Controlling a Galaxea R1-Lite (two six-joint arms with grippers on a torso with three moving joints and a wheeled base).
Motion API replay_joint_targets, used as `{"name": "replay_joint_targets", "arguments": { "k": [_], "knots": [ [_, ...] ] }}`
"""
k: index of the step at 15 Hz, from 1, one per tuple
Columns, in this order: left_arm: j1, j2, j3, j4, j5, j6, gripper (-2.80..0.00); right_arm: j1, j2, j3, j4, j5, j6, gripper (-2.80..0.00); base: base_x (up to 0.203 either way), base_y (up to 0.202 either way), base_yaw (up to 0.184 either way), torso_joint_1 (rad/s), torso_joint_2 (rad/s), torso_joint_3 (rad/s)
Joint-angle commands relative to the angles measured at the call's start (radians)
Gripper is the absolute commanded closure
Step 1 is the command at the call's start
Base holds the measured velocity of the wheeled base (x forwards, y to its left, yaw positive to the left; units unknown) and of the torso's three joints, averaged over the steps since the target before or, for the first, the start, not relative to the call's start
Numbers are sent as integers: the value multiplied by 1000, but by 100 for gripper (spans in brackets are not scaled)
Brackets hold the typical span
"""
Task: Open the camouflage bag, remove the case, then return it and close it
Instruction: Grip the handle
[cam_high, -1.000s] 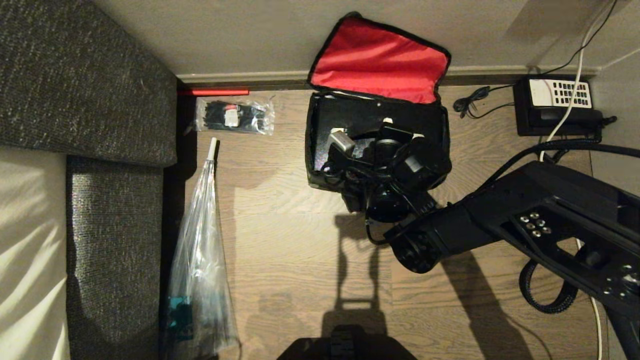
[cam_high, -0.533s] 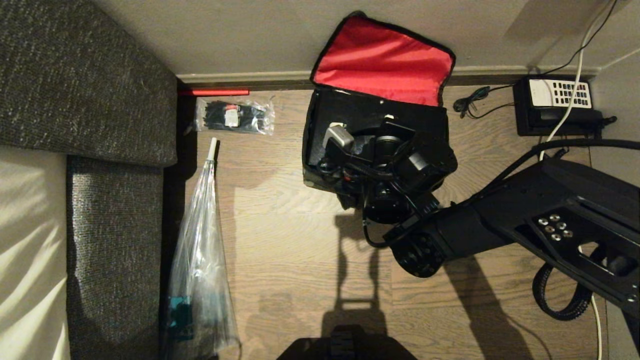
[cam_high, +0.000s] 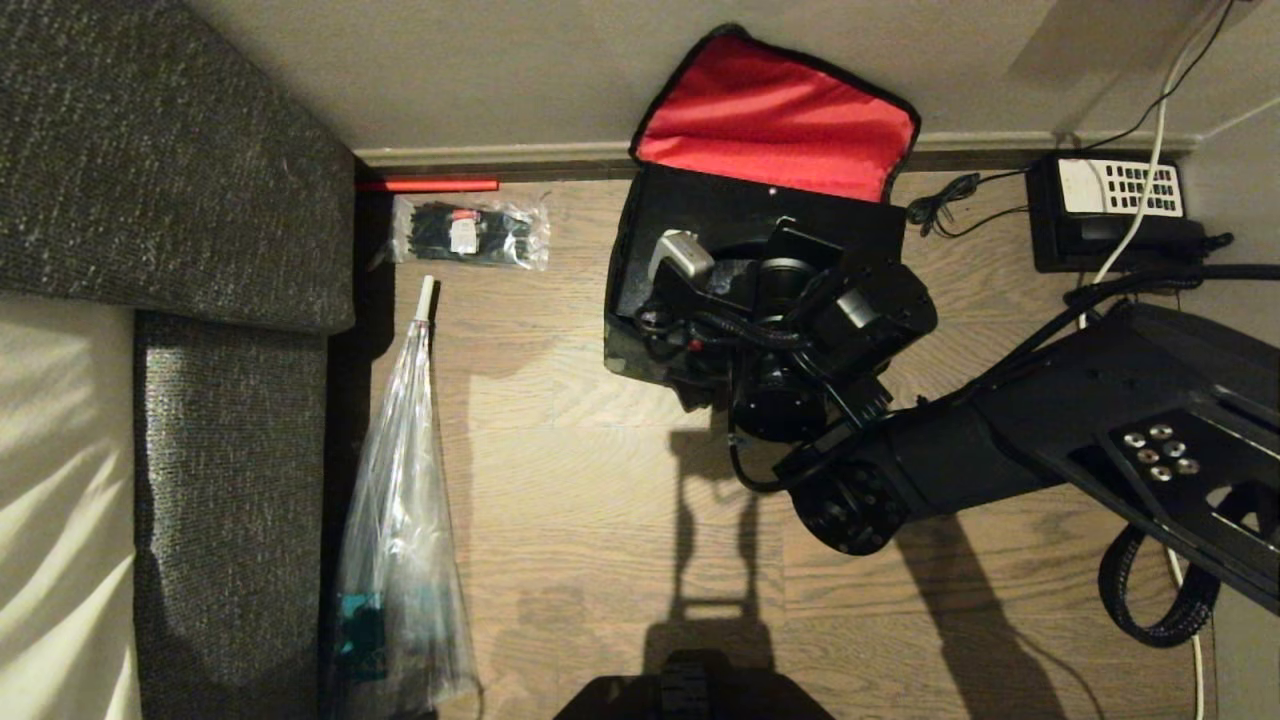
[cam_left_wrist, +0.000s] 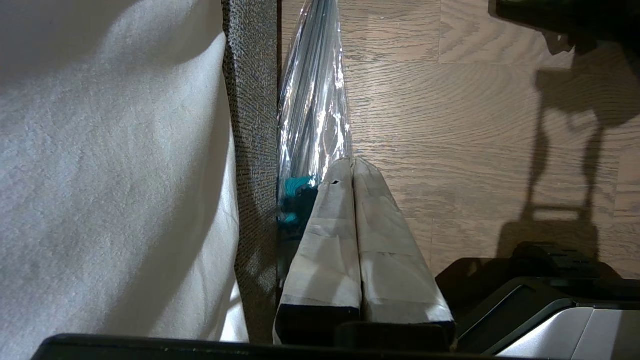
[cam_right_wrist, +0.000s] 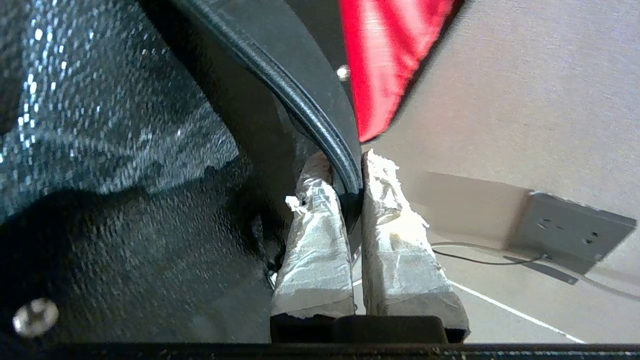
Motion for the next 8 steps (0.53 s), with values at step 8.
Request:
{"name": "replay_joint_targets", "arguments": {
  "k": [8],
  "knots": [
    [0, 0, 0, 0, 0, 0, 0, 7, -23, 14, -10, -31, 4, 0, 0, 0, 0, 0, 0, 0]
  ]
}}
